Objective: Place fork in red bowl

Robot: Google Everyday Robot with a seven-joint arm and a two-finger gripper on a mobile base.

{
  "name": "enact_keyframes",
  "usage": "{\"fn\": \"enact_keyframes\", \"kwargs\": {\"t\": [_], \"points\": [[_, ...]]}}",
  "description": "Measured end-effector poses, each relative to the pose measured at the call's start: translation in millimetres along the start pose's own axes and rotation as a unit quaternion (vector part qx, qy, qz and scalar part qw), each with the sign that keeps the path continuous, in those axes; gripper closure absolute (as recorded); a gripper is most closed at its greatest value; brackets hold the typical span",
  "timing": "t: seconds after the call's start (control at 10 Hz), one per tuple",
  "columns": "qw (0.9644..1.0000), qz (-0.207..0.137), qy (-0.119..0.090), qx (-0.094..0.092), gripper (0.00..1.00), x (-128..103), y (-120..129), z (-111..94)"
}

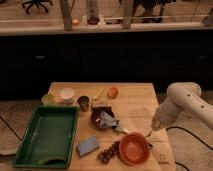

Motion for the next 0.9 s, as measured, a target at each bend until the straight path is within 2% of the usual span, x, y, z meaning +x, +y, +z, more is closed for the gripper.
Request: {"fn": "enact_keyframes", "kwargs": {"t": [0.2,0.4,0.7,0.9], "points": [[0.9999,0.000,0.003,0.012,0.98,3,-11,-10],[0.9999,-0.003,0.006,0.016,0.98,4,-10,-14],[0.9992,-0.017,0.009,0.035,0.98,1,-16,-37],[0.9986,-0.035,0.001,0.040,0.98,-4,-15,-49]]}}
